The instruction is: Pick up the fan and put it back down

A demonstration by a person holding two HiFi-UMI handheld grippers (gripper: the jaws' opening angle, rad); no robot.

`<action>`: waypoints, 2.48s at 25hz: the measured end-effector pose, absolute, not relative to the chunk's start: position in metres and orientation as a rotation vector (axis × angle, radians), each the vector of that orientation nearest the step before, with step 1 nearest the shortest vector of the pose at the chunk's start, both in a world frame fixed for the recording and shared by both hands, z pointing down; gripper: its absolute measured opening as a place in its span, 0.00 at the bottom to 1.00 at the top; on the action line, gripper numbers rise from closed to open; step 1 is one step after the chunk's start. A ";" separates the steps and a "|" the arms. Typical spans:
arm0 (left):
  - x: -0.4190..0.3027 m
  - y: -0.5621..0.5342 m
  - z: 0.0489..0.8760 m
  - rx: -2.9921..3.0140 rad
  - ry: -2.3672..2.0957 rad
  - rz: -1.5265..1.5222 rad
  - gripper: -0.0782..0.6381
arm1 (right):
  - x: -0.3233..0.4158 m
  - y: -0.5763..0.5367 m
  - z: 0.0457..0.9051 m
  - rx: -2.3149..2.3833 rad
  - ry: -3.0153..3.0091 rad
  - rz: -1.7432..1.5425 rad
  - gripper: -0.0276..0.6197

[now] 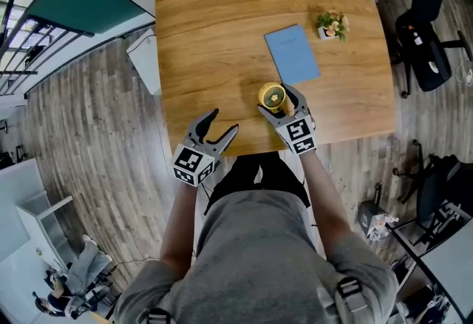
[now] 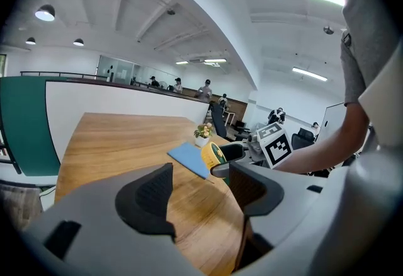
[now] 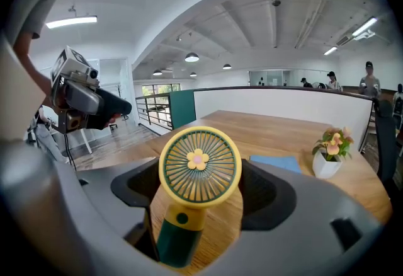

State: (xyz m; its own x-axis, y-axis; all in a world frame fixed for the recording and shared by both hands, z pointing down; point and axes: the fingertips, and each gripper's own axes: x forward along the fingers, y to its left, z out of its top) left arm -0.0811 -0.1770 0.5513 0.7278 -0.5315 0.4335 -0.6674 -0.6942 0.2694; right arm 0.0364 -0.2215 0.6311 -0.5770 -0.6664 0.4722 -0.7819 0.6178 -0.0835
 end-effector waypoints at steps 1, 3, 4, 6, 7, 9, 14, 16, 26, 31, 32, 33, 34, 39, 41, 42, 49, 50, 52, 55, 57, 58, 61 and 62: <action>-0.080 -0.177 0.546 2.532 -0.923 0.452 0.51 | 0.037 -0.221 0.625 1.157 -2.451 0.389 0.65; -0.079 -0.180 0.535 2.556 -0.931 0.446 0.51 | 0.038 -0.223 0.612 1.166 -2.460 0.364 0.65; -0.078 -0.182 0.531 2.569 -0.935 0.440 0.51 | 0.039 -0.225 0.607 1.172 -2.463 0.349 0.65; -0.077 -0.185 0.522 2.590 -0.945 0.428 0.51 | 0.043 -0.228 0.598 1.182 -2.460 0.320 0.65; -0.077 -0.185 0.517 2.598 -0.949 0.423 0.51 | 0.044 -0.228 0.592 1.189 -2.463 0.309 0.65; -0.078 -0.184 0.508 2.612 -0.958 0.415 0.50 | 0.043 -0.229 0.577 1.207 -2.479 0.290 0.65; -0.085 -0.184 0.488 2.647 -1.009 0.387 0.51 | 0.045 -0.238 0.545 1.236 -2.498 0.224 0.65; -0.088 -0.183 0.482 2.657 -1.028 0.381 0.51 | 0.046 -0.242 0.536 1.246 -2.500 0.195 0.65; -0.106 -0.181 0.448 2.702 -1.126 0.326 0.51 | 0.036 -0.254 0.482 1.281 -2.560 0.081 0.65; -0.115 -0.182 0.438 2.700 -1.168 0.308 0.51 | 0.033 -0.260 0.458 1.283 -2.581 0.027 0.65; -0.116 -0.183 0.437 2.698 -1.176 0.305 0.51 | 0.033 -0.261 0.455 1.285 -2.583 0.018 0.65; -0.118 -0.183 0.437 2.696 -1.182 0.303 0.51 | 0.033 -0.262 0.453 1.286 -2.587 0.014 0.65; -0.119 -0.183 0.436 2.695 -1.187 0.301 0.50 | 0.033 -0.262 0.452 1.288 -2.594 0.019 0.65; -0.117 -0.183 0.434 2.697 -1.196 0.298 0.50 | 0.035 -0.263 0.452 1.300 -2.621 0.065 0.65; -0.117 -0.185 0.434 2.696 -1.195 0.294 0.51 | 0.036 -0.264 0.453 1.295 -2.618 0.066 0.65; -0.117 -0.186 0.434 2.696 -1.195 0.294 0.51 | 0.036 -0.265 0.454 1.293 -2.617 0.067 0.65; -0.113 -0.188 0.437 2.691 -1.196 0.314 0.50 | 0.037 -0.267 0.461 1.276 -2.618 0.079 0.65; -0.113 -0.189 0.438 2.689 -1.196 0.315 0.50 | 0.037 -0.268 0.463 1.274 -2.617 0.081 0.65; -0.113 -0.189 0.440 2.684 -1.195 0.318 0.50 | 0.036 -0.267 0.466 1.267 -2.614 0.088 0.65; -0.113 -0.189 0.443 2.670 -1.193 0.325 0.51 | 0.034 -0.267 0.470 1.255 -2.614 0.104 0.65; -0.112 -0.190 0.447 2.659 -1.192 0.331 0.51 | 0.033 -0.268 0.474 1.245 -2.612 0.114 0.65; -0.112 -0.190 0.449 2.654 -1.190 0.333 0.50 | 0.033 -0.269 0.477 1.240 -2.610 0.118 0.65; -0.112 -0.190 0.455 2.637 -1.184 0.341 0.51 | 0.032 -0.268 0.485 1.227 -2.603 0.139 0.65; -0.112 -0.189 0.456 2.632 -1.182 0.345 0.51 | 0.032 -0.267 0.487 1.222 -2.601 0.150 0.65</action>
